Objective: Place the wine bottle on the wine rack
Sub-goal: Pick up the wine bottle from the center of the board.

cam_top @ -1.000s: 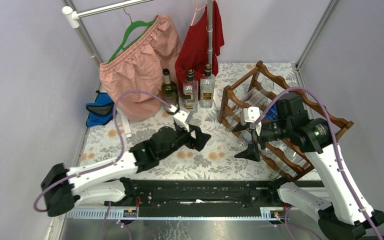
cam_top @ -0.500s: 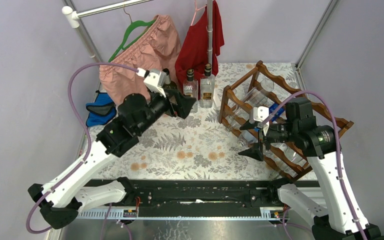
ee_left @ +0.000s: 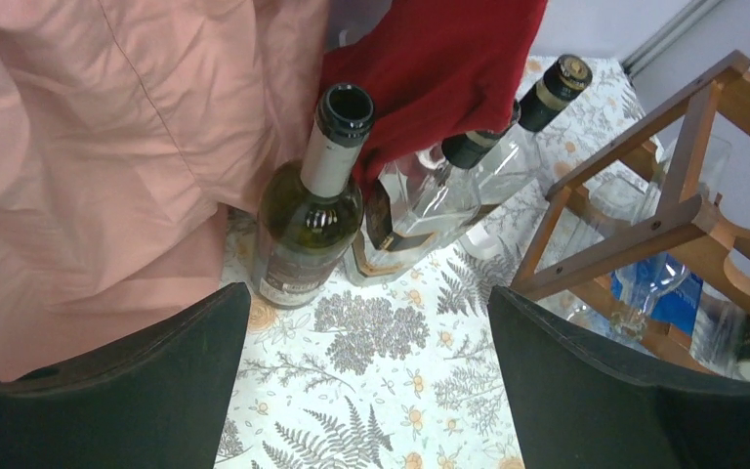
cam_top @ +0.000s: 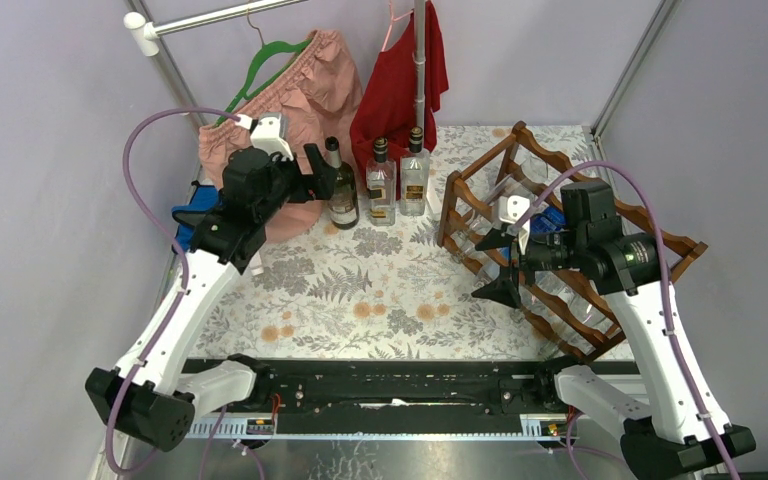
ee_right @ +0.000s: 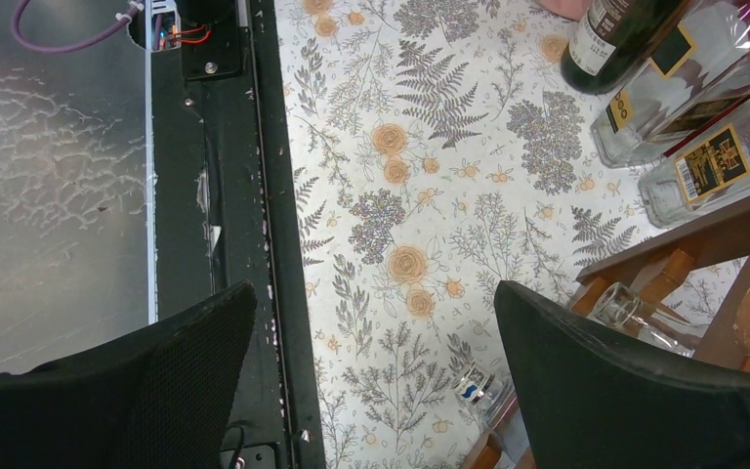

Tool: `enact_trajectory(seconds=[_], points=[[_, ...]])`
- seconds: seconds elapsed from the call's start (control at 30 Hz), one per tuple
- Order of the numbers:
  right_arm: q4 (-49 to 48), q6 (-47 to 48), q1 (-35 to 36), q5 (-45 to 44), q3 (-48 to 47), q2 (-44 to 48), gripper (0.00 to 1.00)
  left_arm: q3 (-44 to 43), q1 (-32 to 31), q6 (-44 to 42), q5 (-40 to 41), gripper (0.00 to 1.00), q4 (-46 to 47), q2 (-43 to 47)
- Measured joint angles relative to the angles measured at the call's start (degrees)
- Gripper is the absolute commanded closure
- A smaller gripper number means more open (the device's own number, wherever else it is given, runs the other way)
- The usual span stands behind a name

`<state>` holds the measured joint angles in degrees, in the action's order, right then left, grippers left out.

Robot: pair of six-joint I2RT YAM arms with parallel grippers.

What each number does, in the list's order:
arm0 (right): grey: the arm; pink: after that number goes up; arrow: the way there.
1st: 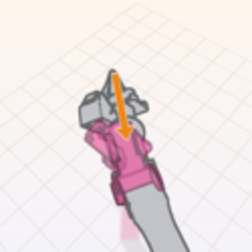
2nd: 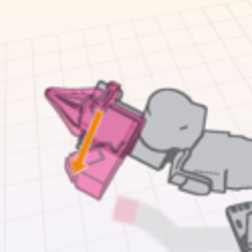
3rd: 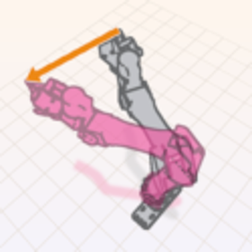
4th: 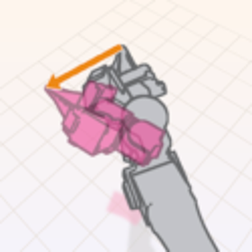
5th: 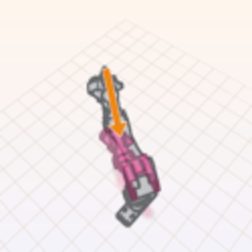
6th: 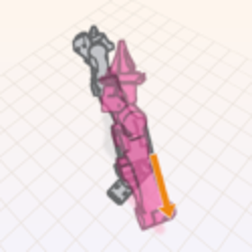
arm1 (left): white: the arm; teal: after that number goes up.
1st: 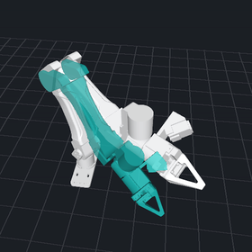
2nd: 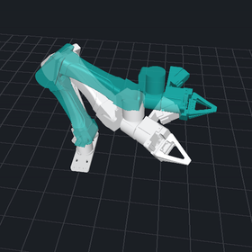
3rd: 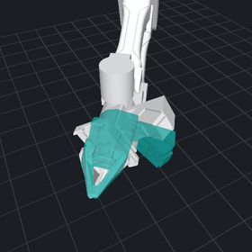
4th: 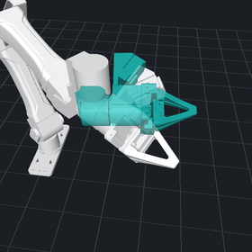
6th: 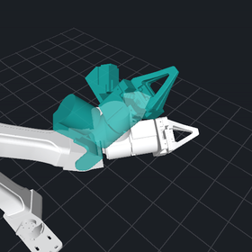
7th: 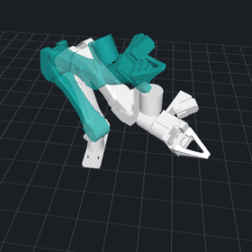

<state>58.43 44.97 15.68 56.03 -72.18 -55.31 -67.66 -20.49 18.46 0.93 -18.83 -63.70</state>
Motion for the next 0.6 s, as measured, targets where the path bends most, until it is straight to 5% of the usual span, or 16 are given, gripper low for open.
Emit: enact_trajectory(seconds=[0.3,0.6], points=[[-2.3,0.1,0.0,-0.9,-1.4,-3.9,0.0,-0.2,4.9,0.0,-7.7,0.01,-0.5,-1.6],[-8.7,-4.1,-0.1,-2.3,-6.9,-9.3,0.0,-0.8,7.5,-0.8,-6.0,0.01,-1.2,-1.5]])
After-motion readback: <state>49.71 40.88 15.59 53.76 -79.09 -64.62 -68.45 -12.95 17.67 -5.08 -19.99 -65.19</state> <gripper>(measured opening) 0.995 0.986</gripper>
